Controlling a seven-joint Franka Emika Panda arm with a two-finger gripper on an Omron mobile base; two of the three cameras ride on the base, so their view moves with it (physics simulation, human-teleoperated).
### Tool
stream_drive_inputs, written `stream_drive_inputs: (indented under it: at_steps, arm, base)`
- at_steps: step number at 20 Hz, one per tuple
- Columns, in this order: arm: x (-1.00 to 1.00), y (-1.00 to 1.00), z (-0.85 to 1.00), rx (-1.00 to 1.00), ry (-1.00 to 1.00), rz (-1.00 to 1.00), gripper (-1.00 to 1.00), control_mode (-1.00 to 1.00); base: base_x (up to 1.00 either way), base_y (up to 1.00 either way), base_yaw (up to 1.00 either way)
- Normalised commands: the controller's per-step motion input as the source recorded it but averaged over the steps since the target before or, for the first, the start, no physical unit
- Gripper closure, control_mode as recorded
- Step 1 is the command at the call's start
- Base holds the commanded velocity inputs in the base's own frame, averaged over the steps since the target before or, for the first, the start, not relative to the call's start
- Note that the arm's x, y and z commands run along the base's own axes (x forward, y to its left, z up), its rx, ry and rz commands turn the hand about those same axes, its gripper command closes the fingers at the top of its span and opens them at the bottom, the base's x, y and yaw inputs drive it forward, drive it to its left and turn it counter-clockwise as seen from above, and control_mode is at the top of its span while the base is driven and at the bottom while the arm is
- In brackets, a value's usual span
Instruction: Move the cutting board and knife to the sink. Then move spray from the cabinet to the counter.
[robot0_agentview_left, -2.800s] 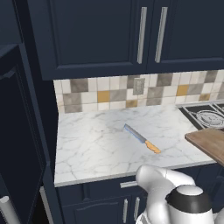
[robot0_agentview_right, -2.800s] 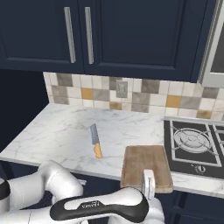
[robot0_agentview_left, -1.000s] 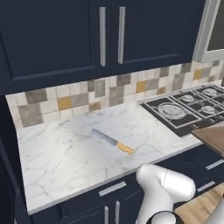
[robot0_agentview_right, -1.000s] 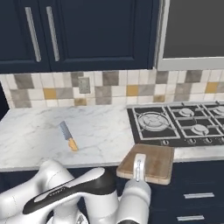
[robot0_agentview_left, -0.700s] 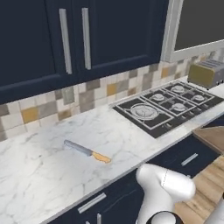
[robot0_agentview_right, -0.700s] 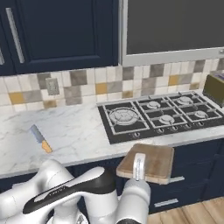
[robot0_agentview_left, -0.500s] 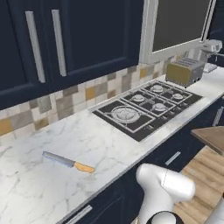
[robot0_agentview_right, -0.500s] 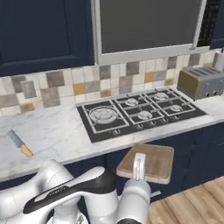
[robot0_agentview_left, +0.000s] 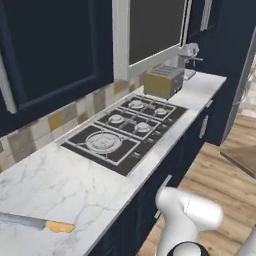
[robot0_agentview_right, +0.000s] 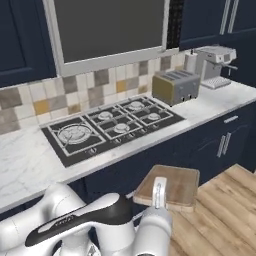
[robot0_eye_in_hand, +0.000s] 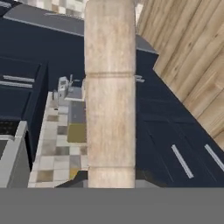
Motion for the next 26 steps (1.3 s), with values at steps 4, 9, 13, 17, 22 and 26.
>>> stream_drive_inputs:
  at_steps: [4,9,13,17,22,26]
  arm:
    - [0.00,0.00,0.00,0.00,0.00,0.00,1.00,1.00]
    - [0.00,0.00,0.00,0.00,0.00,0.00,1.00,1.00]
    - [0.00,0.00,0.00,0.00,0.00,0.00,1.00,1.00]
    - [0.00,0.00,0.00,0.00,0.00,0.00,1.00,1.00]
    - [0.00,0.00,0.00,0.00,0.00,0.00,1.00,1.00]
    - [0.00,0.00,0.00,0.00,0.00,0.00,1.00,1.00]
  base:
    - [0.06,-0.51,-0.53]
    - [0.20,-0.51,-0.72]
    - [0.28,-0.34,-0.82]
    - [0.58,-0.04,-0.76]
    - [0.78,0.00,-0.70]
    - [0.95,0.06,-0.57]
